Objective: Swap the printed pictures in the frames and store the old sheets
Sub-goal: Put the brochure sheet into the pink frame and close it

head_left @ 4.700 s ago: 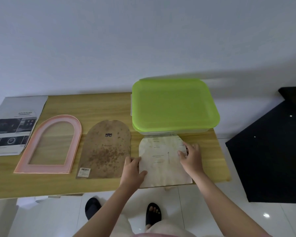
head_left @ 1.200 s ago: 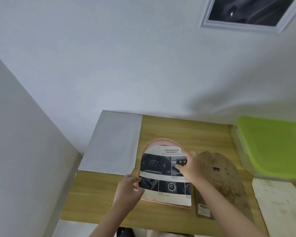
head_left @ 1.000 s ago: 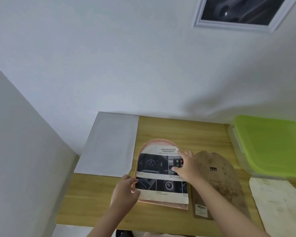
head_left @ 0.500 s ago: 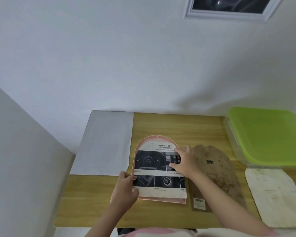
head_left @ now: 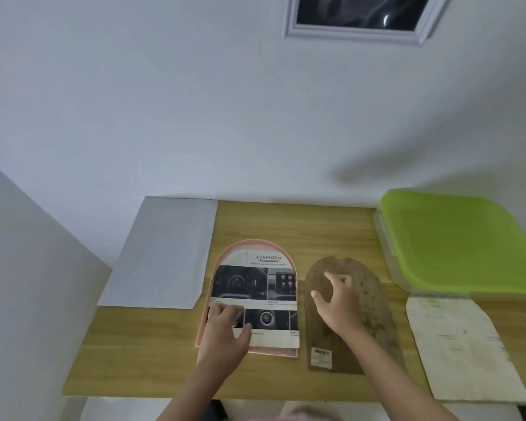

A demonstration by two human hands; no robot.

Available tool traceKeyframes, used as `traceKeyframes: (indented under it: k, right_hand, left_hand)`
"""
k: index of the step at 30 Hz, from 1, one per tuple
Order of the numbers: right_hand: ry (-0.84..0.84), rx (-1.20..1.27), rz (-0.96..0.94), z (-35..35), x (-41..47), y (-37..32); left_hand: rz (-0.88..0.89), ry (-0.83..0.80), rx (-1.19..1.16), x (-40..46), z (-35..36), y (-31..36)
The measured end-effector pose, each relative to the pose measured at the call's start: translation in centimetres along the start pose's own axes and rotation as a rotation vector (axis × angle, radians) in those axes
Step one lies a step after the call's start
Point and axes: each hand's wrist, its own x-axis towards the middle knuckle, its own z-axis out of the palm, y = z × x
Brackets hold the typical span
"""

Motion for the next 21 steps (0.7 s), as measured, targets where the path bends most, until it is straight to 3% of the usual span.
traceKeyframes:
  k: [8, 13, 21]
  right_hand:
    - [0.01, -0.104, 0.086, -5.6, -2.6, 9.2]
    - [-0.127, -0.075, 0.088, -7.0, -3.7, 12.6]
    - [-0.202, -0.092, 0.008, -7.4, -3.5, 13.5]
  left_hand:
    - [-0.056, -0.117, -0.053, -2.7, 8.9, 8.3]
    - [-0.221, -0.201, 0.031, -4.2, 13.6, 10.5]
    - [-0.354, -0.082, 0.15, -3.9, 15.2, 11.3]
